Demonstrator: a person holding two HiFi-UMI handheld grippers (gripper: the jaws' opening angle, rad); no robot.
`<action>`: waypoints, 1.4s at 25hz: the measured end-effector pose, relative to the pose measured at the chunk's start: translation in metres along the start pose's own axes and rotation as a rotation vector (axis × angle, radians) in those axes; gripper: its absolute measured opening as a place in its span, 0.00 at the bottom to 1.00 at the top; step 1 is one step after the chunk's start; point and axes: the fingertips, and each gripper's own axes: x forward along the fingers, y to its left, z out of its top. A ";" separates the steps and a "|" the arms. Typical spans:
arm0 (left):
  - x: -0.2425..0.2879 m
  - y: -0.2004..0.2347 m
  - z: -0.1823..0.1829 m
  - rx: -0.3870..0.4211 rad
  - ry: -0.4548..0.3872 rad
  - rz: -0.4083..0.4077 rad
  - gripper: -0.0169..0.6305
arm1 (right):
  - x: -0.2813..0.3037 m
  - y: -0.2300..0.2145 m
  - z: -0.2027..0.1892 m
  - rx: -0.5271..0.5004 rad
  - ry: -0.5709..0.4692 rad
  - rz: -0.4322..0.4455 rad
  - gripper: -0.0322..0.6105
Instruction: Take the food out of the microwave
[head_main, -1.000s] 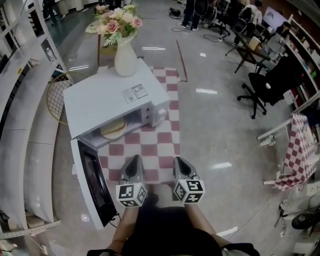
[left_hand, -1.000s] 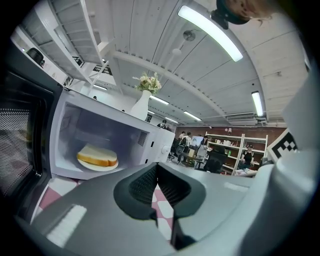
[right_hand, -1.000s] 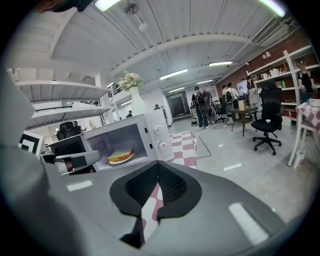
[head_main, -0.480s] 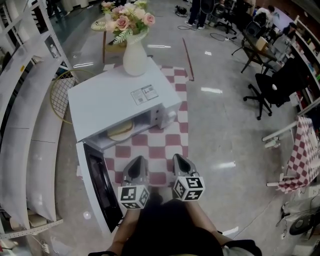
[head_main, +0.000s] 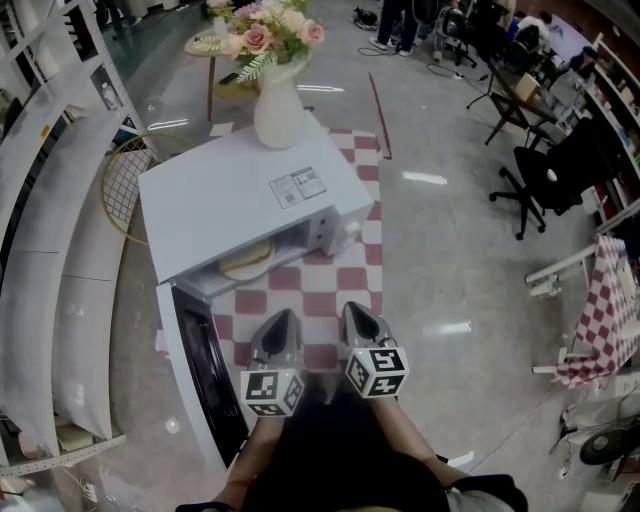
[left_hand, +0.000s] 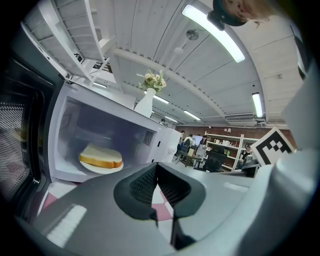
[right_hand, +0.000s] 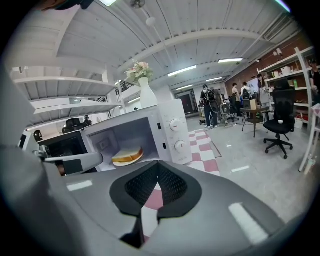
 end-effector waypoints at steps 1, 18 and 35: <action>0.000 0.000 0.000 -0.002 0.002 0.002 0.04 | 0.001 0.001 0.000 -0.002 0.003 0.003 0.05; 0.007 0.039 -0.017 -0.282 -0.047 0.201 0.04 | 0.031 0.001 0.006 -0.074 0.091 0.131 0.05; 0.039 0.099 -0.041 -0.916 -0.311 0.214 0.04 | 0.034 -0.017 -0.008 -0.128 0.180 0.147 0.05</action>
